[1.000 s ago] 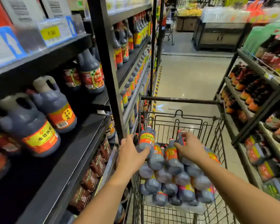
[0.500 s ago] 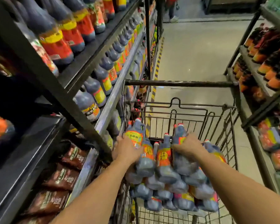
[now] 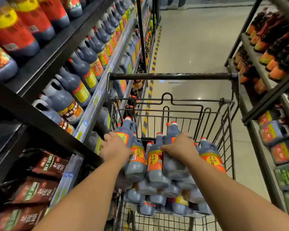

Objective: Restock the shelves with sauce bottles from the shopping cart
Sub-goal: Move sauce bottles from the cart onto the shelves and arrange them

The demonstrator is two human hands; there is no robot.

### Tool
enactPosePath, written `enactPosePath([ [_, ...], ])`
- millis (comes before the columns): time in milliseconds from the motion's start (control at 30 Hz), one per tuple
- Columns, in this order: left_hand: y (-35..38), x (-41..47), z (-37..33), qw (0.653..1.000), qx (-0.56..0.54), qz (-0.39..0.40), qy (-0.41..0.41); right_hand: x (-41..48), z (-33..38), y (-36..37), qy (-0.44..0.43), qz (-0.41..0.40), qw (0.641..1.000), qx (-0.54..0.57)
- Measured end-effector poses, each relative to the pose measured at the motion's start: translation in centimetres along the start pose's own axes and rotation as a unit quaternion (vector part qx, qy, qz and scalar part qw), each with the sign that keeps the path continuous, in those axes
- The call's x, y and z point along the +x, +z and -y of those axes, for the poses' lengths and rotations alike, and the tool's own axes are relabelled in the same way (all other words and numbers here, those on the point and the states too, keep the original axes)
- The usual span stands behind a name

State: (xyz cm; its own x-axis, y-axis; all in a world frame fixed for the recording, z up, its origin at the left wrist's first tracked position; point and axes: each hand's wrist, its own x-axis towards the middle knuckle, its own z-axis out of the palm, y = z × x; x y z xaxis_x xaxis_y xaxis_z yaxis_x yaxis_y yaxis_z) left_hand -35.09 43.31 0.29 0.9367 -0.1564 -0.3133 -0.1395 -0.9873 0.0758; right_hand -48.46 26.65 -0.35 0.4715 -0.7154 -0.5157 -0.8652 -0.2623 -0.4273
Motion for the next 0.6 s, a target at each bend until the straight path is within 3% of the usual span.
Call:
enactPosePath([
  [200,0.1,-2.0,4.5,0.983,-0.181,-0.023,0.035,-3.2,-0.7,-0.5,-0.061,-0.010,0.995,0.084],
  [400,-1.5,-8.0,8.4,0.886,-0.456,-0.056,0.062,-8.3,0.0,-1.7,-0.168,-0.071,0.963,0.197],
  [600,-6.7,-13.8,11.5,0.826,-0.541,-0.110,0.117,-15.8,3.2,-2.9,-0.312,-0.094,0.904,0.278],
])
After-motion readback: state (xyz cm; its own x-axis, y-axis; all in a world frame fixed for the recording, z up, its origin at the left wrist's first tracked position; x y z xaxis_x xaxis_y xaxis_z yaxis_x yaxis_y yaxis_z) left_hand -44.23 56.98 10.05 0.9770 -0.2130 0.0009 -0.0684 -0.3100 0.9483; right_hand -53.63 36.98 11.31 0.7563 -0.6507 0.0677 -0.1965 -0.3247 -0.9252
